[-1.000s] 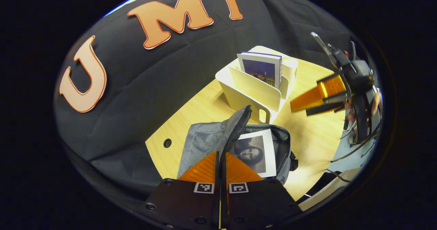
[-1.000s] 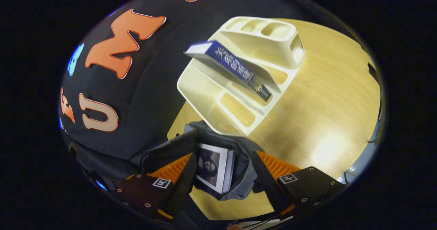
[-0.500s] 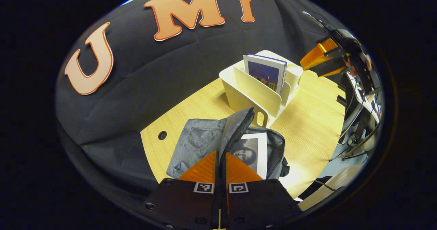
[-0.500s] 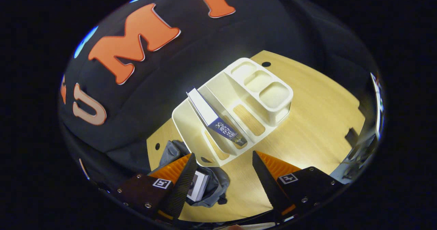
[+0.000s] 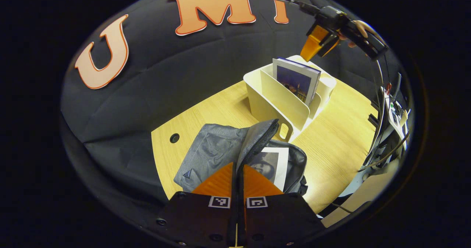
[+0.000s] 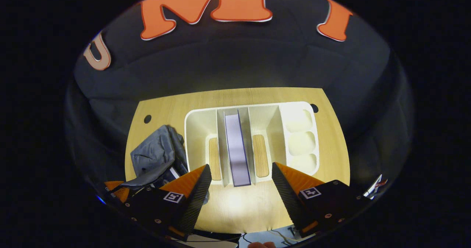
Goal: Open the schoolbag, grab two books from the bookshelf and put them into the schoolbag.
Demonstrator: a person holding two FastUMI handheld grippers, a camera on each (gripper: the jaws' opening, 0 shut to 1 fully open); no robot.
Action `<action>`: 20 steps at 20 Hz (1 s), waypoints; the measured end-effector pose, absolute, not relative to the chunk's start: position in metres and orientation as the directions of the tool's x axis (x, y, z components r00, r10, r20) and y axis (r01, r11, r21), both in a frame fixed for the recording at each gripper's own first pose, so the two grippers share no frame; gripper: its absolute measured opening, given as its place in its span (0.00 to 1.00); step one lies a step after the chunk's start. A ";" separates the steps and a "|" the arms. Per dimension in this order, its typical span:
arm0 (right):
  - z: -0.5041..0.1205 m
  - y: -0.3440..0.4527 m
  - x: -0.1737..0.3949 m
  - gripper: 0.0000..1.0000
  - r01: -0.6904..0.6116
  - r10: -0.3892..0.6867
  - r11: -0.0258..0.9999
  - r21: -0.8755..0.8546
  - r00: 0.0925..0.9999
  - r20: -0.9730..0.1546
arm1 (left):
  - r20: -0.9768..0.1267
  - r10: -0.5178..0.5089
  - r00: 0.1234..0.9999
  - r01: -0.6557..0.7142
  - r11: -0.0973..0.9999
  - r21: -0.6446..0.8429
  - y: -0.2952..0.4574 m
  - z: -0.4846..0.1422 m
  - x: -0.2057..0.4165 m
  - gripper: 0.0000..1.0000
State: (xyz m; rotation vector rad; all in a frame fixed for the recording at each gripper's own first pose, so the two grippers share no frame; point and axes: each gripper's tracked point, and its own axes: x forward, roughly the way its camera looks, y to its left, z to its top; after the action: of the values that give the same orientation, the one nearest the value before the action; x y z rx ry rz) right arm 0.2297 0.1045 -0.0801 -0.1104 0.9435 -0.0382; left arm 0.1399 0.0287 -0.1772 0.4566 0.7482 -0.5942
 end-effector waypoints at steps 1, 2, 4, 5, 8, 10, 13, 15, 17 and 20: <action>-0.088 0.107 0.242 0.99 -0.029 -0.073 0.994 -0.107 0.563 -0.823 | -0.742 -0.326 0.586 0.631 0.757 0.167 0.029 -0.178 0.143 0.02; -0.097 0.110 0.251 0.99 -0.040 -0.059 0.995 -0.096 0.539 -0.840 | -0.746 -0.318 0.585 0.619 0.769 0.158 0.031 -0.180 0.145 0.02; -0.118 0.111 0.264 0.99 -0.050 -0.047 0.996 -0.080 0.478 -0.877 | -0.756 -0.301 0.581 0.605 0.782 0.153 0.031 -0.182 0.146 0.02; -0.127 0.110 0.272 0.99 -0.051 -0.051 0.995 -0.085 0.465 -0.884 | -0.761 -0.295 0.579 0.602 0.783 0.154 0.030 -0.183 0.147 0.02; -0.147 0.110 0.283 0.98 -0.058 -0.051 0.995 -0.083 0.418 -0.907 | -0.773 -0.278 0.571 0.592 0.791 0.153 0.030 -0.187 0.150 0.02; -0.157 0.104 0.286 0.87 -0.056 -0.072 0.993 -0.102 0.392 -0.917 | -0.779 -0.263 0.569 0.585 0.795 0.159 0.032 -0.188 0.153 0.02; -0.166 0.098 0.286 0.53 -0.050 -0.097 0.991 -0.124 0.361 -0.927 | -0.783 -0.250 0.570 0.583 0.794 0.172 0.033 -0.188 0.157 0.02; -0.171 0.101 0.286 0.39 -0.046 -0.086 0.993 -0.110 0.359 -0.929 | -0.786 -0.245 0.567 0.583 0.794 0.173 0.033 -0.189 0.157 0.02; -0.170 0.101 0.287 0.35 -0.044 -0.094 0.992 -0.120 0.382 -0.919 | -0.787 -0.250 0.564 0.588 0.791 0.171 0.032 -0.190 0.159 0.02; -0.158 0.098 0.286 0.32 -0.033 -0.098 0.992 -0.121 0.403 -0.910 | -0.791 -0.255 0.557 0.595 0.787 0.165 0.034 -0.193 0.157 0.02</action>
State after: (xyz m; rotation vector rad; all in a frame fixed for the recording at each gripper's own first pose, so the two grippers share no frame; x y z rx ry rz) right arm 0.2859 0.0984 -0.1577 -0.1269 1.1565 -0.0413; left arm 0.1575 0.0335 -0.1926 0.4460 0.8408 -0.5215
